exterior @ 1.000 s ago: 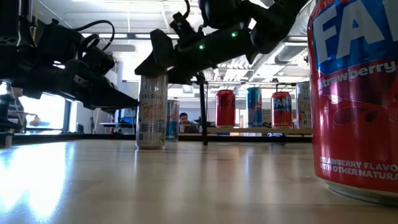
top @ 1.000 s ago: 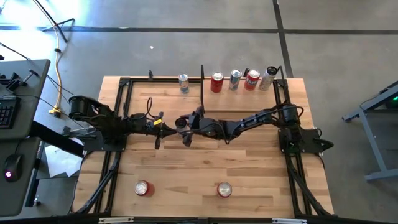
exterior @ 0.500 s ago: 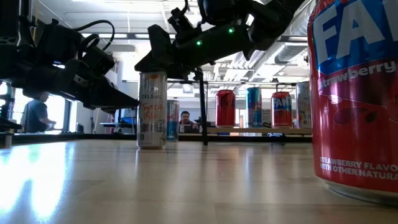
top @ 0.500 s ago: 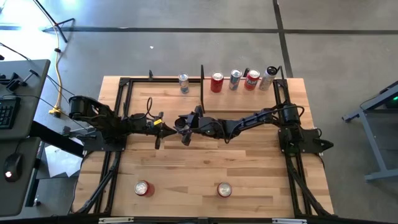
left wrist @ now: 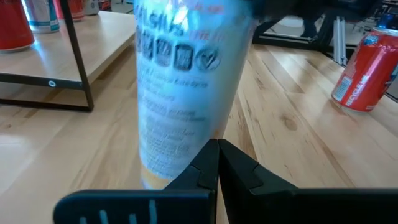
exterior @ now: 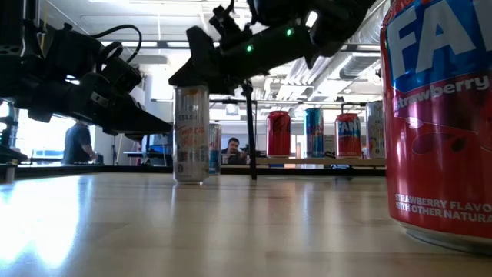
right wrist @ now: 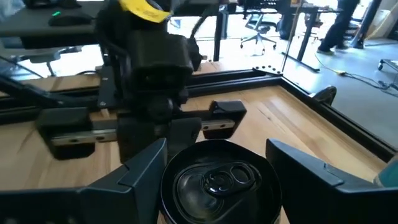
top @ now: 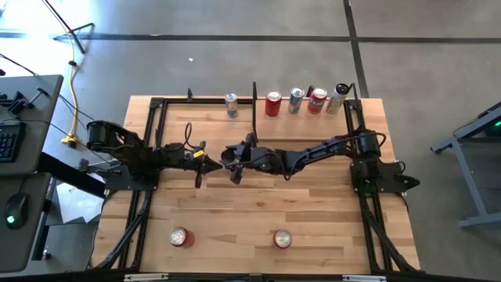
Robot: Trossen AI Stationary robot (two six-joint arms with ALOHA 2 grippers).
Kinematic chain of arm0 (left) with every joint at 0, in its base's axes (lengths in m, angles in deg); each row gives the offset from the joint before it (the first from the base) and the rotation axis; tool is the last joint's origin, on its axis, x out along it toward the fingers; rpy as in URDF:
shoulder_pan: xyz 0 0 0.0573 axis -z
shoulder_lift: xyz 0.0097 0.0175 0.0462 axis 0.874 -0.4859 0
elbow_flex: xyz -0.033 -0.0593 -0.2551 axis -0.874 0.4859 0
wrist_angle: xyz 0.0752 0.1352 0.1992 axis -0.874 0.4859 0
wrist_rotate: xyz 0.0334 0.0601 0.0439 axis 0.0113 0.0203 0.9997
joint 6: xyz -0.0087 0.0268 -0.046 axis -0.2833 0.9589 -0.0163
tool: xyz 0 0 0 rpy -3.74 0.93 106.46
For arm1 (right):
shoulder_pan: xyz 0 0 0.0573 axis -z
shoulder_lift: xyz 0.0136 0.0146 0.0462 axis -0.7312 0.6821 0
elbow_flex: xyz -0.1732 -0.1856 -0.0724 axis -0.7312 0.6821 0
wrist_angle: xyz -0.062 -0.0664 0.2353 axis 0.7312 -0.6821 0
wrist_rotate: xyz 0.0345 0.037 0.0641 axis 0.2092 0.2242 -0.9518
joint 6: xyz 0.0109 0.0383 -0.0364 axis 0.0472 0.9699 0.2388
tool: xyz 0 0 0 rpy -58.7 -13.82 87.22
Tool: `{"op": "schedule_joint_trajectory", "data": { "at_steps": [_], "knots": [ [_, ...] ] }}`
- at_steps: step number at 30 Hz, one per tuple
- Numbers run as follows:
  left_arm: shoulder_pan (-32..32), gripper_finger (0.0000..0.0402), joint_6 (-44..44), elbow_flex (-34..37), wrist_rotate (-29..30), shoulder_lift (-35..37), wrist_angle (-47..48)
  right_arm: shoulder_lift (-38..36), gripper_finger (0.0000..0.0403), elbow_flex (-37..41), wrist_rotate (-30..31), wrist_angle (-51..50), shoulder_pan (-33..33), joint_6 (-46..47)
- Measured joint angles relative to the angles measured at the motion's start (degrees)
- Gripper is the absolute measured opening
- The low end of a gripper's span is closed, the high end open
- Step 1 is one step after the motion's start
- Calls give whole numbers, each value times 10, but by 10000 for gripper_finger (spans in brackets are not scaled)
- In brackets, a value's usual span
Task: Place canned beverage on shelf
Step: Put the white-yellow soda can on the shelf aligned with the other white-yellow soda can
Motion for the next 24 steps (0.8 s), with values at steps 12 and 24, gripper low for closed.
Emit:
{"op": "schedule_joint_trajectory", "data": {
  "at_steps": [12, 24],
  "knots": [
    [14, 0, 5, 0, -1, 0, 1, -131, 236, 2, 19, -140, -58, -46],
    [14, 0, 11, 0, -1, 0, 1, -358, 236, 180, 169, -236, -113, -7]
  ]
}}
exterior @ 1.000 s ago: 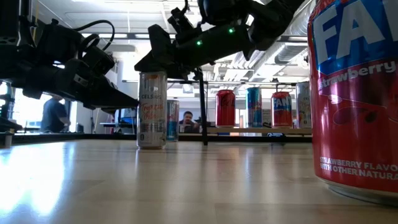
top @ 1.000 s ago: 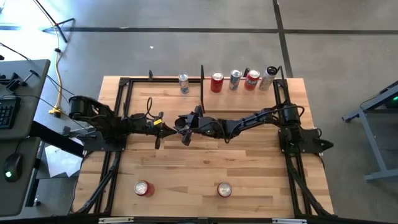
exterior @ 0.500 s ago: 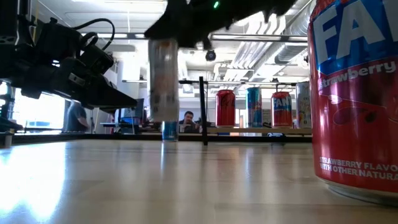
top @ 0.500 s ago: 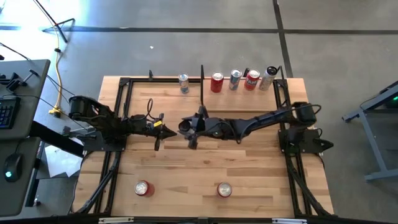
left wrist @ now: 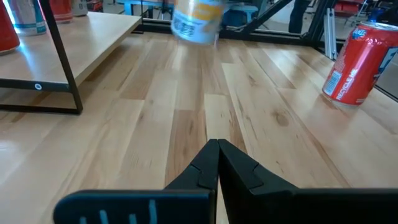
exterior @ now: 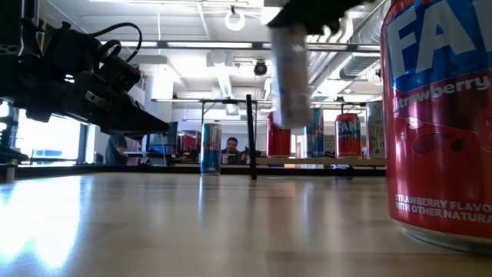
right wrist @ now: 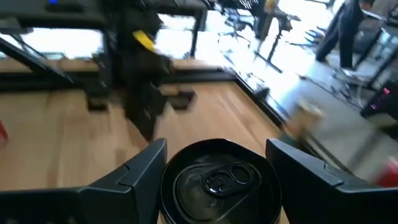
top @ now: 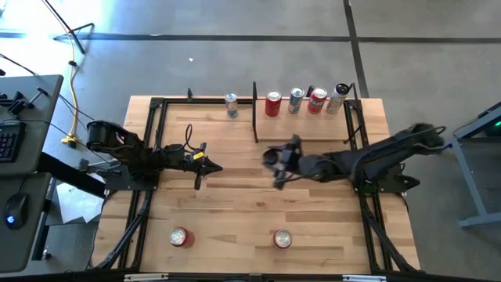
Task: Place canned beverage on shelf
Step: Put the white-yellow soda can on the shelf aligned with the other white-yellow soda can
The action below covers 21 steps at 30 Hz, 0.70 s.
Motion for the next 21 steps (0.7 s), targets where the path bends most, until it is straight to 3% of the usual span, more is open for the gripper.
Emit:
{"op": "schedule_joint_trajectory", "data": {
  "at_steps": [5, 12, 21],
  "knots": [
    [0, 0, -1, 0, 0, 0, 0, -168, 236, 101, 3, -74, 19, 7],
    [0, 0, 4, 0, 0, 0, 0, -413, 236, 140, -25, -270, 94, -6],
    [0, 0, 9, 0, 0, 0, 0, -562, 236, 140, -77, -379, 211, -58]
  ]
}}
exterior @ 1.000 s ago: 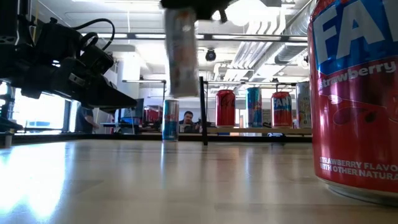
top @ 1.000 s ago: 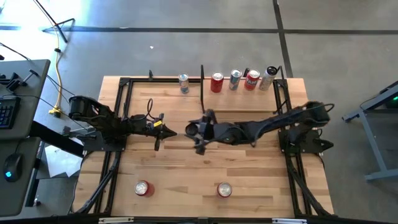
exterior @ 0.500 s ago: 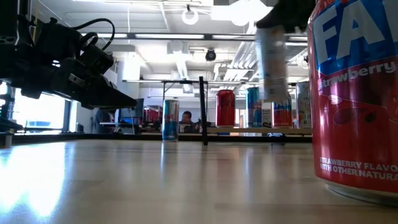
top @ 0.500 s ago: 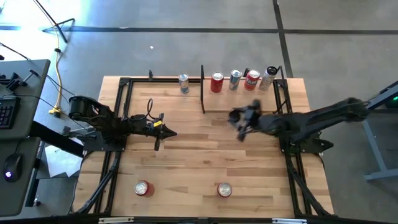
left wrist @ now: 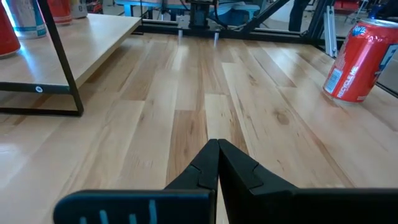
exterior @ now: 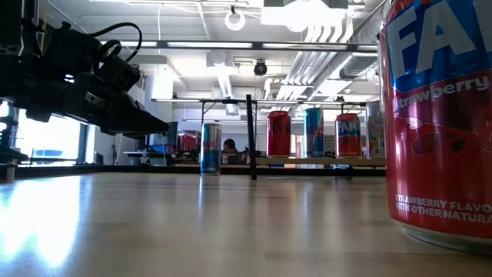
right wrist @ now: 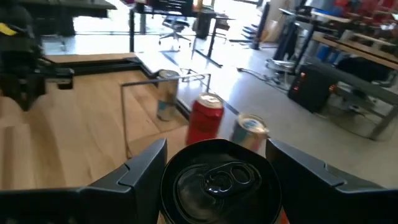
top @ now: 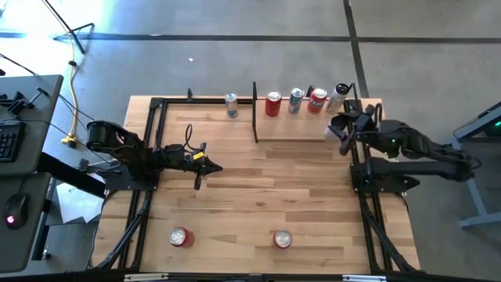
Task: Place canned beverage on shelf
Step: Put the white-yellow soda can on the shelf aligned with the other white-yellow soda can
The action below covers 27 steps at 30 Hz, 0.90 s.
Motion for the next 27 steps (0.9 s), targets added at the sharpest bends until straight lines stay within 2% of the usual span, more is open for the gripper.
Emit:
{"op": "schedule_joint_trajectory", "data": {
  "at_steps": [5, 11, 16, 20, 23, 27],
  "knots": [
    [0, 0, 1, 0, 0, 0, 0, -20, 236, 0, -19, -25, 54, -7],
    [0, 0, 7, 0, 0, 0, 0, -6, 236, 0, -30, -22, 125, 3],
    [0, 0, 11, 0, 0, 0, 0, 17, 236, 2, -101, -10, 186, 5],
    [0, 0, 19, 0, -4, 0, 0, 29, 236, 42, -151, 54, 228, -18],
    [0, 0, 16, 0, -12, 0, 0, 36, 236, 53, -178, 71, 254, -33],
    [0, 0, 16, 0, -14, 0, -1, 38, 236, 54, -185, 97, 289, -40]
  ]
}}
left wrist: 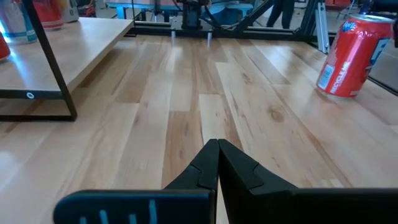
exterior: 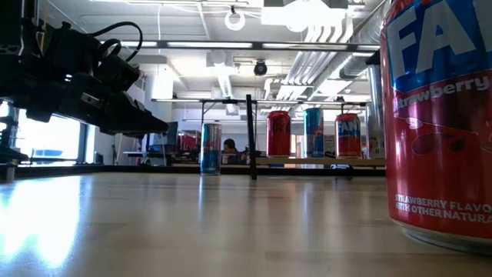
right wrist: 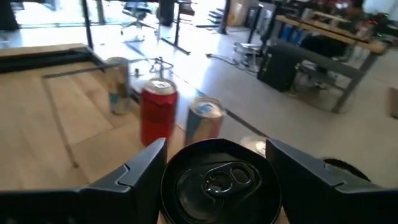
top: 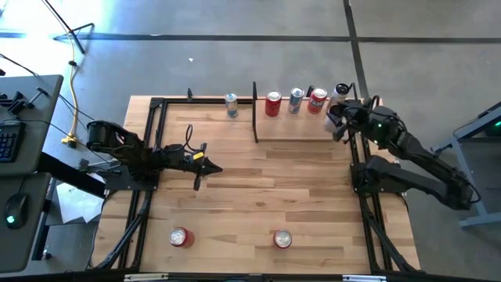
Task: Place canned beverage on shelf
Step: Put the white-yellow soda can on the shelf aligned with the other white-yellow soda can
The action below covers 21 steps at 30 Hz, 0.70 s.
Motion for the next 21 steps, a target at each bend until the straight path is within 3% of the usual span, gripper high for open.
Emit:
{"op": "schedule_joint_trajectory", "data": {
  "at_steps": [13, 21],
  "knots": [
    [0, 0, 9, 0, -1, 0, -2, 86, 236, 37, -52, 59, 115, 16],
    [0, 0, 10, 0, -1, 0, -3, 136, 236, 36, -65, 76, 145, 25]
  ]
}}
